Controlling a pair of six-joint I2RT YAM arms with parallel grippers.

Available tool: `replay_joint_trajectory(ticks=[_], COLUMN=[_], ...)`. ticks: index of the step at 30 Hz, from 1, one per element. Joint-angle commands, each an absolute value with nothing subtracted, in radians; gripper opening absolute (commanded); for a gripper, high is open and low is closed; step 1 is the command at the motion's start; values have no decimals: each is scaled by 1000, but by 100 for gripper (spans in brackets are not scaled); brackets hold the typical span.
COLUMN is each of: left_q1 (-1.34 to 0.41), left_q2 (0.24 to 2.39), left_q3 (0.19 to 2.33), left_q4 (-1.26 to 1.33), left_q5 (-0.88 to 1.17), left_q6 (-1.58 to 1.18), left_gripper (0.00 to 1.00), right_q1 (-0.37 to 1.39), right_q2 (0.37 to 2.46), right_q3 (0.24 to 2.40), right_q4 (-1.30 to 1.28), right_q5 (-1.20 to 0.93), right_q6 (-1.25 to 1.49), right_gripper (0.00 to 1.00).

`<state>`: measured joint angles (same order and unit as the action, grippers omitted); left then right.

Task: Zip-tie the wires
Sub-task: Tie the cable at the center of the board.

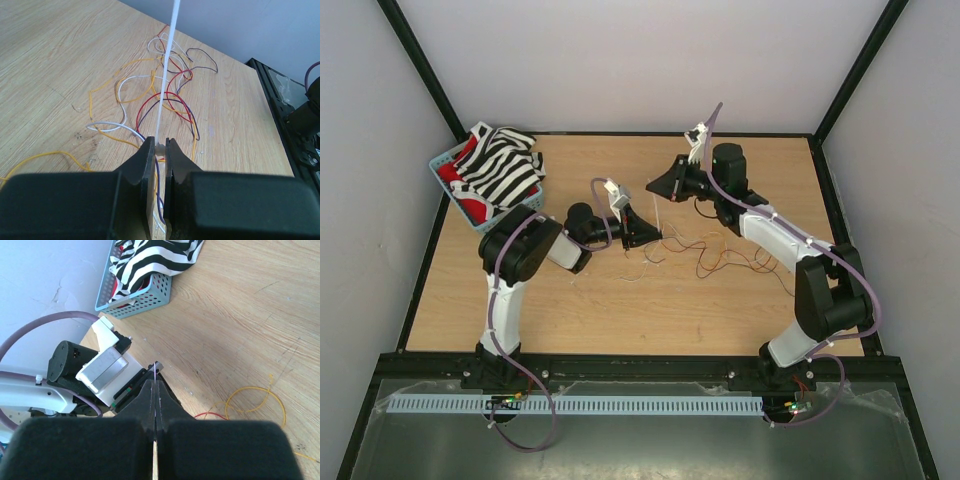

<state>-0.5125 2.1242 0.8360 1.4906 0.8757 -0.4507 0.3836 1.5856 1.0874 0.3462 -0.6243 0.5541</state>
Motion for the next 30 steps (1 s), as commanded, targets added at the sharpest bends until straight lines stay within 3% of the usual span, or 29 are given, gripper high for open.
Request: replay_joint_trajectory(ticks=[1,25,27,30], left_q1=[-524,-530,-526,-516], left_q2=[2150,2158,2130,2083], left_q3=[844,844,831,809], left_q4=[1480,1480,1480,1480], left_q5=[913,902,880,850], left_q6=[-440,-450,-449,-460], left_gripper=[0,0,0,0], right_q1=[375,357,348,332], right_q2=[1534,1499,1477,1426], right_q3=[1144,1164,1141,1106], right_q4=[422,418,416,394], right_q5=[-628,-637,-636,-622], right_q6=[578,578,565,517], right_gripper=[0,1,22,44])
